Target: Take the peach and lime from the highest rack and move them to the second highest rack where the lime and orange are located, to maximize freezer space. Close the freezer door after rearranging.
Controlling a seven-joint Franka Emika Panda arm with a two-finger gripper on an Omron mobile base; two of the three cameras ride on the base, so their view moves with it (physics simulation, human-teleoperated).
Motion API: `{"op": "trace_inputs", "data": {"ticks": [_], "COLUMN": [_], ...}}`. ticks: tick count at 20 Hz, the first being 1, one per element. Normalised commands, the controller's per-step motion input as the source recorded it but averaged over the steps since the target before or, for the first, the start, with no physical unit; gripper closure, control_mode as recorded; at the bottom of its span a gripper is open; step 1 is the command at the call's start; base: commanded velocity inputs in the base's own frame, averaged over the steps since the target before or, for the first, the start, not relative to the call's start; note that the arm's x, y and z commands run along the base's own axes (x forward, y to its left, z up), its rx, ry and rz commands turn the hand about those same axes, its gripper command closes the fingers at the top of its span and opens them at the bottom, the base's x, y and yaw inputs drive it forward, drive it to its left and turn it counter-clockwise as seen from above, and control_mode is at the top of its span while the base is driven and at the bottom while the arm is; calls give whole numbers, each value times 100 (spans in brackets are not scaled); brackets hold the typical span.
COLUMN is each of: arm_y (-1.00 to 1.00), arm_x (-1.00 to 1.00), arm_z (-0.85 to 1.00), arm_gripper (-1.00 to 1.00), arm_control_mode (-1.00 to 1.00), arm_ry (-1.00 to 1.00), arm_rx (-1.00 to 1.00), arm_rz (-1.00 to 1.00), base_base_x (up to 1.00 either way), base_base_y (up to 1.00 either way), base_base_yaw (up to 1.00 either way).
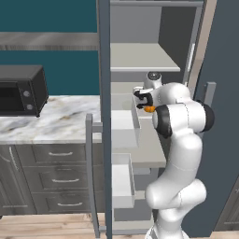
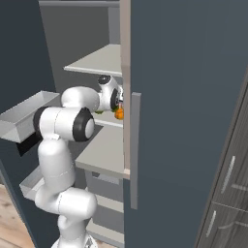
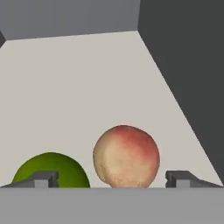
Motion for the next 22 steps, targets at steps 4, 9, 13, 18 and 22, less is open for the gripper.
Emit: {"op": "trace_inputs", "data": {"ticks": [4,9,13,18,22], "arm_y": [0,0,4,1,0], "arm_x": [-58,-94,-98,-100,-100], "arm_z": [24,53,83,64,84], "arm_gripper": [-100,-100,-100,-100,-100], "arm_control_mode": [-100,-100,-100,-100,-100], "arm_ry": [-10,-16,-19,-1,6], "arm_rx": [1,0,0,1,3], "arm_rz": [0,0,0,0,2], "base_base_x": [0,0,0,0,0], "base_base_y": [0,0,0,0,0], "base_base_yaw": [0,0,0,0,0]}}
